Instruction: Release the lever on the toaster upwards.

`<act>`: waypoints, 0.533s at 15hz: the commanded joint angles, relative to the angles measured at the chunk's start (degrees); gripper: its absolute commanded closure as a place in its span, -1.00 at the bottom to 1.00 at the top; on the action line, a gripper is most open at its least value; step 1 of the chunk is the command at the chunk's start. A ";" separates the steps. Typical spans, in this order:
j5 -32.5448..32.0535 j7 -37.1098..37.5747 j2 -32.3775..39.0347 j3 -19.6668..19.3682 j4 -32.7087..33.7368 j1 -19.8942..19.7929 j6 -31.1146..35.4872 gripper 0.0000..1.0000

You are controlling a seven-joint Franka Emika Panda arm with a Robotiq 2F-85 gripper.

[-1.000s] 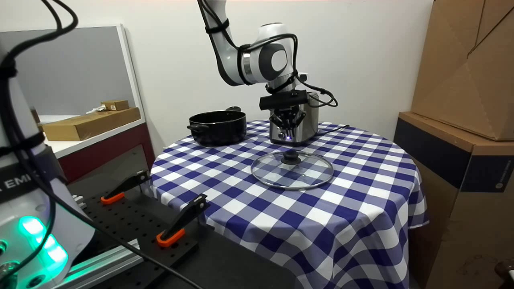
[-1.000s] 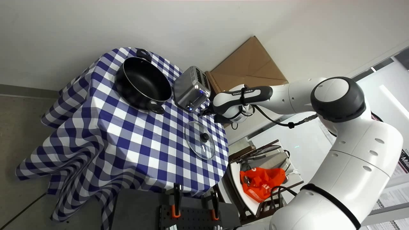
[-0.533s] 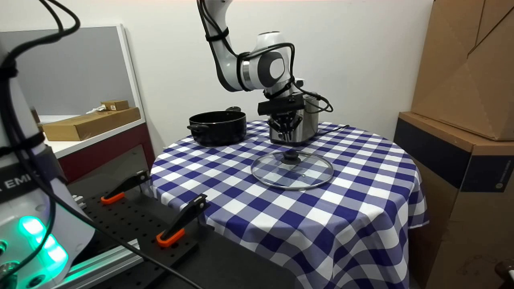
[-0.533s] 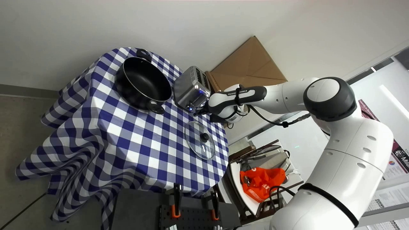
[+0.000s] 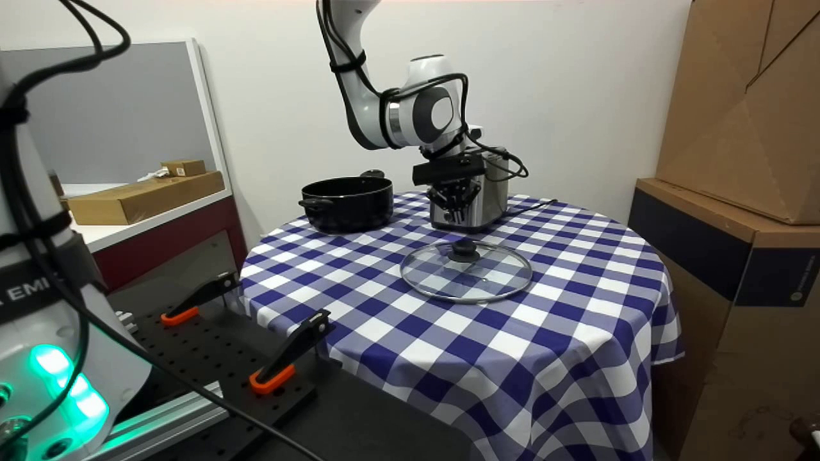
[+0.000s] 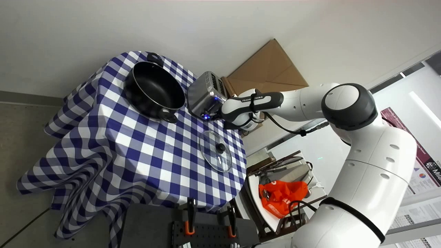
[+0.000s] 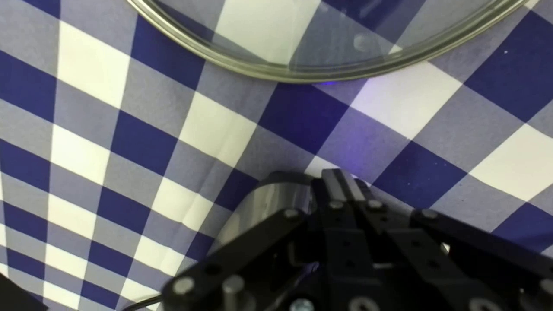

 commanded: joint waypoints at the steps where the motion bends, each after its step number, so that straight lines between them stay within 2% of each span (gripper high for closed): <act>1: -2.63 1.72 2.74 -0.96 2.47 0.82 1.76 0.99; 8: -2.53 1.06 2.72 1.71 2.42 -0.59 4.65 0.99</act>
